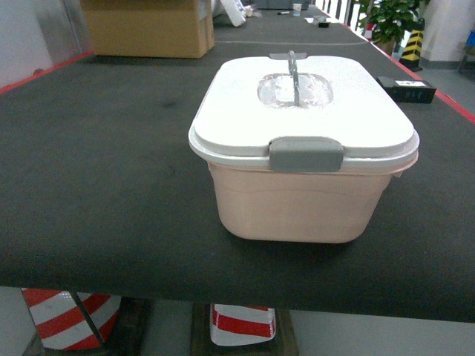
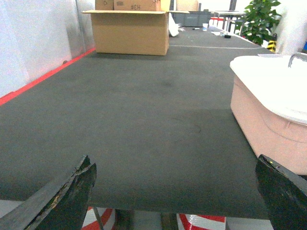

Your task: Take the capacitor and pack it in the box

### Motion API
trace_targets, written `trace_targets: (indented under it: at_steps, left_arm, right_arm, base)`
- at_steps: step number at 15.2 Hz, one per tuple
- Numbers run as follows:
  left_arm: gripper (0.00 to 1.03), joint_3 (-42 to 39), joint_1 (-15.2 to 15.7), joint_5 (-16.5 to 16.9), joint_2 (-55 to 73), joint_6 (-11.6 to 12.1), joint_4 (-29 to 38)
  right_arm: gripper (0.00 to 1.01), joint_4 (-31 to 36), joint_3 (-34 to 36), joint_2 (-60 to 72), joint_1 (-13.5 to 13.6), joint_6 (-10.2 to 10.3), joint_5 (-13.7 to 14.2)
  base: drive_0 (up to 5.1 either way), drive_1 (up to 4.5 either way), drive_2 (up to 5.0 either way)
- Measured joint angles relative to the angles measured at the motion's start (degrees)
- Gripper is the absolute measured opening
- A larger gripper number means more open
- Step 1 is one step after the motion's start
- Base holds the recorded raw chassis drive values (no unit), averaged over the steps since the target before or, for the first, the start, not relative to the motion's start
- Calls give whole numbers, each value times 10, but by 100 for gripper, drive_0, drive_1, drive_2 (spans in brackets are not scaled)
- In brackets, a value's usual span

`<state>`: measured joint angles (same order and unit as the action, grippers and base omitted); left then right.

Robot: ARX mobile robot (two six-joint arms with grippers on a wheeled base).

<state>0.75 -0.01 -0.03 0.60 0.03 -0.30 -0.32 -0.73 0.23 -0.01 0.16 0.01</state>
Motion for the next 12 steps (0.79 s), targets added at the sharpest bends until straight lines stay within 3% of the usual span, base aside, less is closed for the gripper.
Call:
trace_targets:
  at_steps: [12]
  left_arm:
    - [98,0,0,0,0,0,0]
  right_arm:
    - [98,0,0,0,0,0,0]
  base:
    - [0,0,0]
